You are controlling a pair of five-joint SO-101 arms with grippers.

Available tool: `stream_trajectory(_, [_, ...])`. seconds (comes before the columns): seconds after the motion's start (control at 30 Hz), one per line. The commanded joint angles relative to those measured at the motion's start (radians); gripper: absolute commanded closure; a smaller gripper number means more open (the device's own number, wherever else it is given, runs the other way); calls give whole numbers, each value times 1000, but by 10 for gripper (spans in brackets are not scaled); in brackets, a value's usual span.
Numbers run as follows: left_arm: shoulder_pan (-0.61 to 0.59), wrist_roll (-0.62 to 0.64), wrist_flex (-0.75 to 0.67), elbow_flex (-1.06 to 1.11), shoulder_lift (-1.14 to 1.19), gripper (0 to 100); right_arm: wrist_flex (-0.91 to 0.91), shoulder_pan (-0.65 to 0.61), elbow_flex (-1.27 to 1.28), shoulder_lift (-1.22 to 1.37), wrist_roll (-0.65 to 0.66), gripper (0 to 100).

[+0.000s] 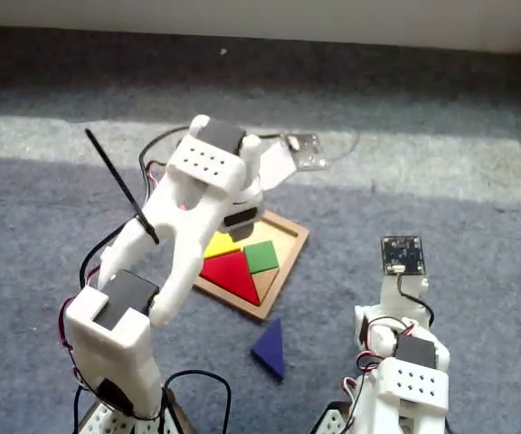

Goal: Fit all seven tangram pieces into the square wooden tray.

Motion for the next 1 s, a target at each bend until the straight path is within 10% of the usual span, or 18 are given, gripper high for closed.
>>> stream_trajectory(0.0, [18, -95, -158, 122, -53, 887, -18, 12, -1, -10, 11, 964])
stream_trajectory(0.57, [24, -164, -525, 329, -61, 748, -21, 12, -1, -10, 11, 964])
stream_trajectory(0.97, [-71, 94, -641, 288, -94, 748, -51, 8, 1, -10, 12, 964])
